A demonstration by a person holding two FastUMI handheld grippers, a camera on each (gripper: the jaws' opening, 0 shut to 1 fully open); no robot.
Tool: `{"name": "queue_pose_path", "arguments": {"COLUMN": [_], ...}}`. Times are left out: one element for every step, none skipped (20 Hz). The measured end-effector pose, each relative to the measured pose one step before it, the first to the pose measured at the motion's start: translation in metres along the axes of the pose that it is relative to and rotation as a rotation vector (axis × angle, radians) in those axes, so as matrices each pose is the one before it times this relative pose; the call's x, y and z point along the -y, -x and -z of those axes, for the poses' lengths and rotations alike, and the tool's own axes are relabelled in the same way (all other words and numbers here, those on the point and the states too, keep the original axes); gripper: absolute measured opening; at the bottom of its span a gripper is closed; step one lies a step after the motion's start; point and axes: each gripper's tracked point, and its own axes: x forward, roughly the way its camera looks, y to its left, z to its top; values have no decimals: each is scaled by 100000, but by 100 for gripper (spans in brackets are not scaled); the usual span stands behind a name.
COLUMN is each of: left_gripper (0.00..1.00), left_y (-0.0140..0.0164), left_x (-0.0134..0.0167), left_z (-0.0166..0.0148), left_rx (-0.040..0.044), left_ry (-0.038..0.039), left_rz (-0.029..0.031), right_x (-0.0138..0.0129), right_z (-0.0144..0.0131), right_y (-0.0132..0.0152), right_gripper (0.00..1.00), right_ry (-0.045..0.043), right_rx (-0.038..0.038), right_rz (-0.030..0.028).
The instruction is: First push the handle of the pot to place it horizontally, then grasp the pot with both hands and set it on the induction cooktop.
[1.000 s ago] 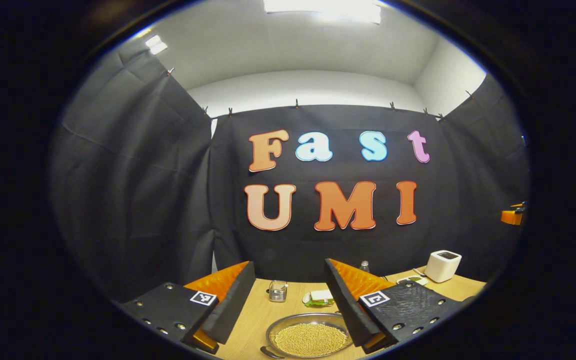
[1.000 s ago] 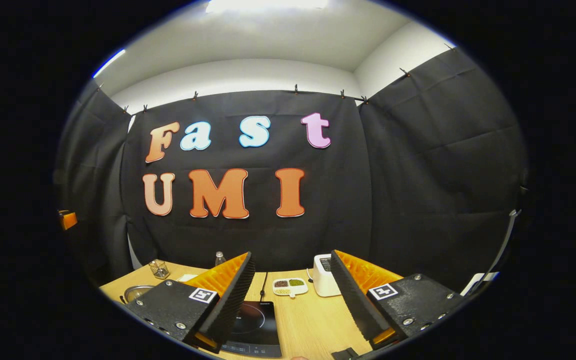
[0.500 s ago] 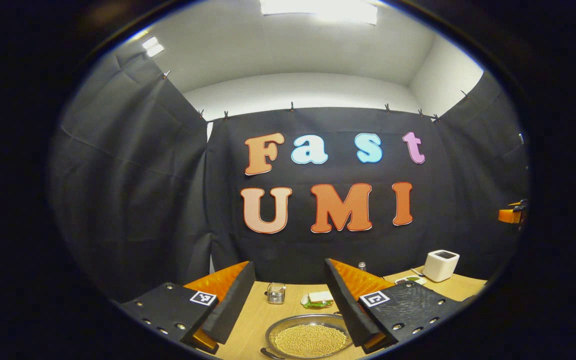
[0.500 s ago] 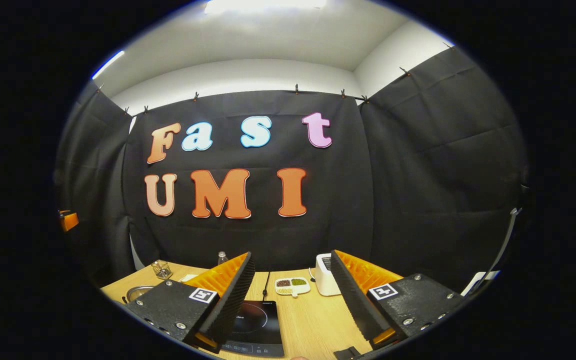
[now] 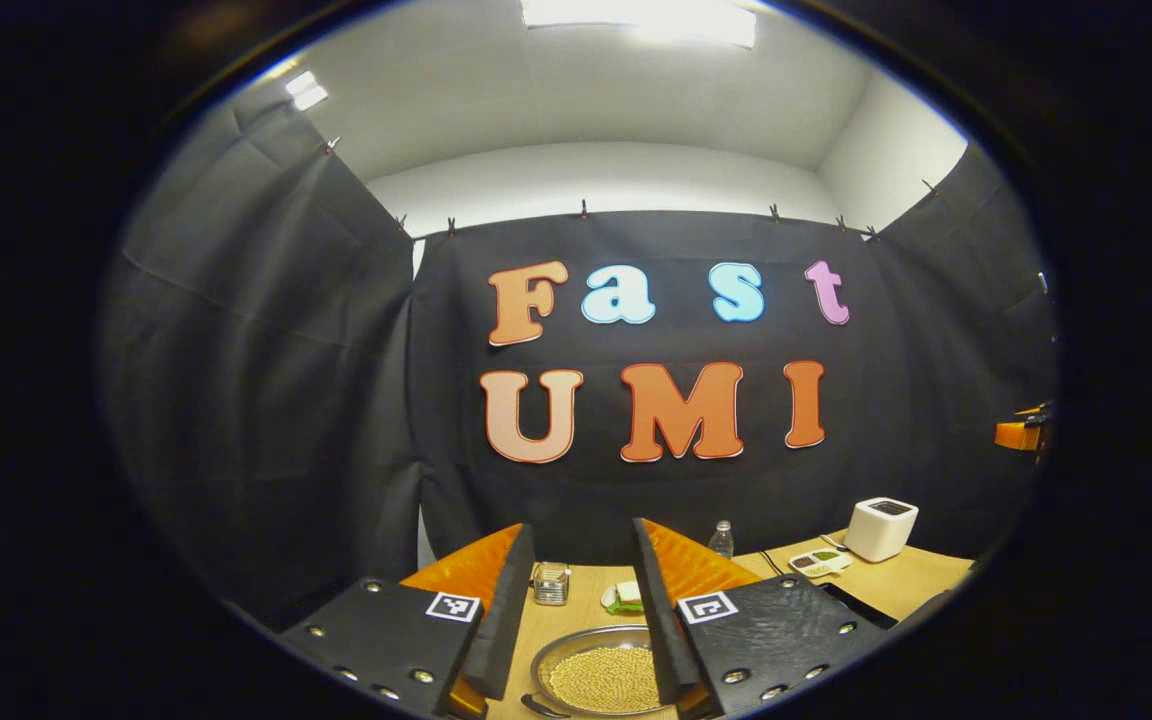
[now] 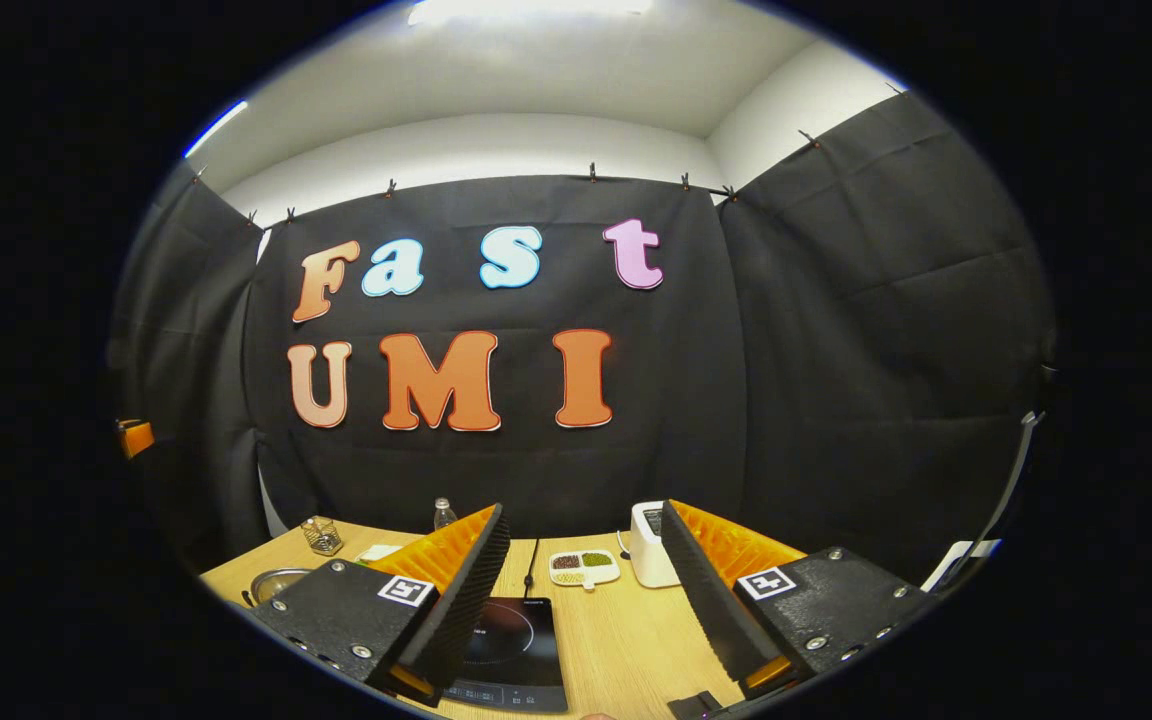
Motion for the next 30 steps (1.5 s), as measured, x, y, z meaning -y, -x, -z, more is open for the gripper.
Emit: {"name": "queue_pose_path", "arguments": {"left_gripper": [55,48,48,41,34,26,20,14,7,5,2,2,2,2,2,2,2,2,2,2,2,2,2,2,2,2,2,2,2,2], "left_y": [-11,-241,32,-34,-136,-80,47,-66,-57,-145,-153,137,9,-55,96,-9,19,22,-88,-47,12,19,-62,-30,46,22,-101,-14,52,-62], "left_x": [344,323,245,134,39,383,201,-30,-224,-273,207,123,189,208,274,16,-4,-44,-3,10,68,202,201,223,215,229,133,-100,-314,-142], "left_z": [453,200,-16,-32,-38,204,148,279,351,227,395,326,474,531,667,490,504,577,614,759,952,908,1204,1158,1134,1250,1162,900,1038,1046], "left_rx": [-1798,-900,228,50,-308,-171,-262,-382,-415,-339,-497,-600,-1008,-1364,-1272,-1154,-1167,-1251,-1253,-944,-1444,-1785,-2314,-2278,-2328,-2521,-2021,-1563,-1541,-1569], "left_ry": [307,-214,-774,-483,12,491,370,-238,-570,-875,-1158,-633,-7,426,541,474,205,37,-268,-707,-975,-802,-295,542,961,536,-43,-441,-146,935], "left_rz": [1437,1861,1507,978,1020,1049,926,459,-699,-818,249,35,291,789,662,242,148,44,219,-9,-137,291,388,283,796,941,-4,-376,-597,-344], "right_x": [-97,-53,-59,-116,16,57,-67,31,-33,121,0,-19,11,-34,-45,-44,-48,26,41,25,67,-8,-61,17,38,-80,-2,31,2,-153], "right_z": [60,222,96,62,149,225,48,110,97,213,198,207,191,138,70,145,62,83,93,253,-62,-26,7,-36,43,116,87,46,26,-39], "right_y": [-36,-75,-41,-24,66,-229,-113,-37,-59,-104,-75,-159,-122,-136,-146,-33,-57,-90,-55,-105,-76,3,37,86,-82,94,82,68,24,-119], "right_gripper": [95,95,95,95,95,95,95,95,95,95,95,95,95,95,95,95,95,95,95,95,95,95,95,95,95,95,95,95,95,95], "right_ry": [245,155,38,114,12,-85,-219,-331,-393,-103,109,78,-51,-230,-322,-288,-164,8,241,207,-51,-209,-218,-68,125,186,78,37,35,79], "right_rx": [-51,-85,-180,-260,-306,-394,-350,-333,-80,-227,-333,-312,-319,-263,-121,-112,-144,-219,-245,-112,95,36,-6,86,60,-87,-158,-32,2,16], "right_rz": [-76,-99,-98,-160,-22,-21,12,-95,67,43,-7,81,35,-77,-101,-76,-24,49,88,96,50,-49,-85,-3,10,-38,-90,-175,-70,28]}}
